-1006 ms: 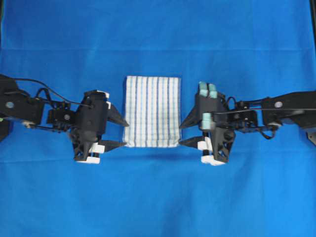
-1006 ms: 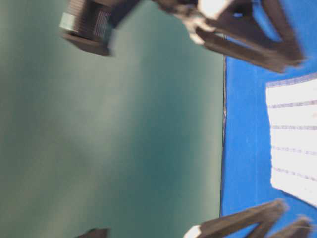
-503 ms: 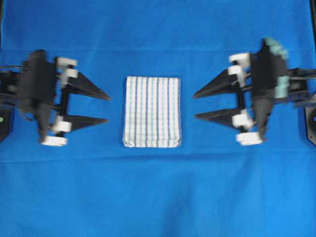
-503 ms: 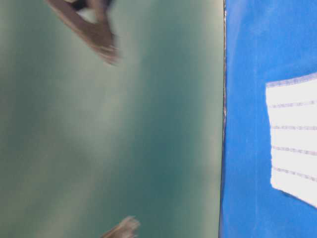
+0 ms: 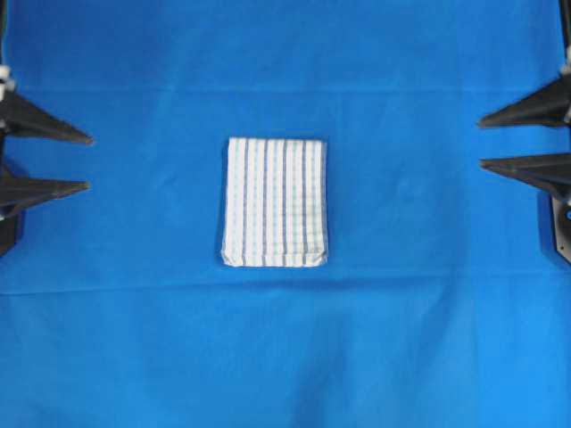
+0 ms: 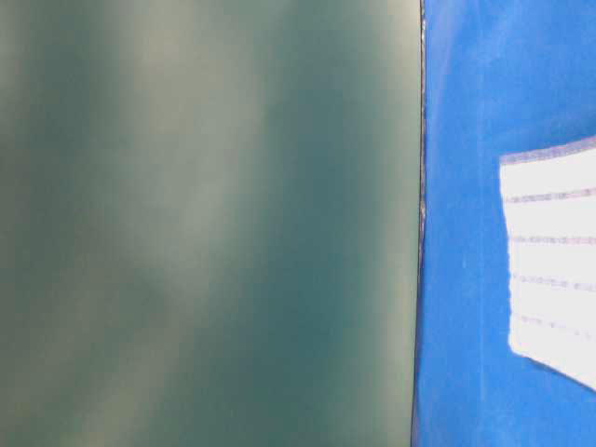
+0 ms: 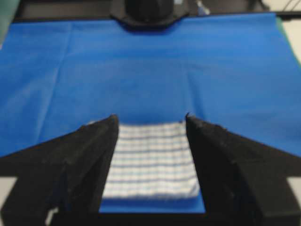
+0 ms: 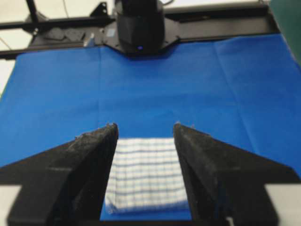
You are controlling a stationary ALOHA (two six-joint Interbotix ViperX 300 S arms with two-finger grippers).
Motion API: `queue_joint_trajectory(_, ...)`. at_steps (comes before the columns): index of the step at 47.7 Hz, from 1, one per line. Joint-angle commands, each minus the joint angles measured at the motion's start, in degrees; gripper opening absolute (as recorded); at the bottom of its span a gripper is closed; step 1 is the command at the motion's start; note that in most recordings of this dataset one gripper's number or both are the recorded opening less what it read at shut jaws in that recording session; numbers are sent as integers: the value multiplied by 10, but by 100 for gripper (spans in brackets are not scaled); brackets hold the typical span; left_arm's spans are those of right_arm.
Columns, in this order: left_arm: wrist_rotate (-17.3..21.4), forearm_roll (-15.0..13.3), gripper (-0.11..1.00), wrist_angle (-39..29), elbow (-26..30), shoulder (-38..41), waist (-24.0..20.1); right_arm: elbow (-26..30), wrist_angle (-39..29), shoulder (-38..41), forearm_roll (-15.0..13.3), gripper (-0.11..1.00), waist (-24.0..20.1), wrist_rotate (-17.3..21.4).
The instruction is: Fold a vertical towel.
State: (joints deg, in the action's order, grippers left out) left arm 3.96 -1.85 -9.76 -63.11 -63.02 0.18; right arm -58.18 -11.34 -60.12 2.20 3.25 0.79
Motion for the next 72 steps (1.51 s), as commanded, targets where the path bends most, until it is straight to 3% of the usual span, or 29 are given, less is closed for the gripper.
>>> queue_joint_trajectory(1, -4, 1, 56, 2, -24, -45, -7, -28, 4, -37, -1, 57, 9, 3)
queue_joint_trajectory(12, -25, 0, 56, 2, -104, -136, -31, -125, 39, -104, 10, 56, 40, 7)
queue_joint_trajectory(21, -30, 0, 56, 9, -137, -149, -47, -176, 80, -106, 18, 56, 54, 7)
queue_joint_trajectory(72, -31, 0, 56, 12, -137, -147, -47, -178, 76, -98, 18, 56, 54, 6)
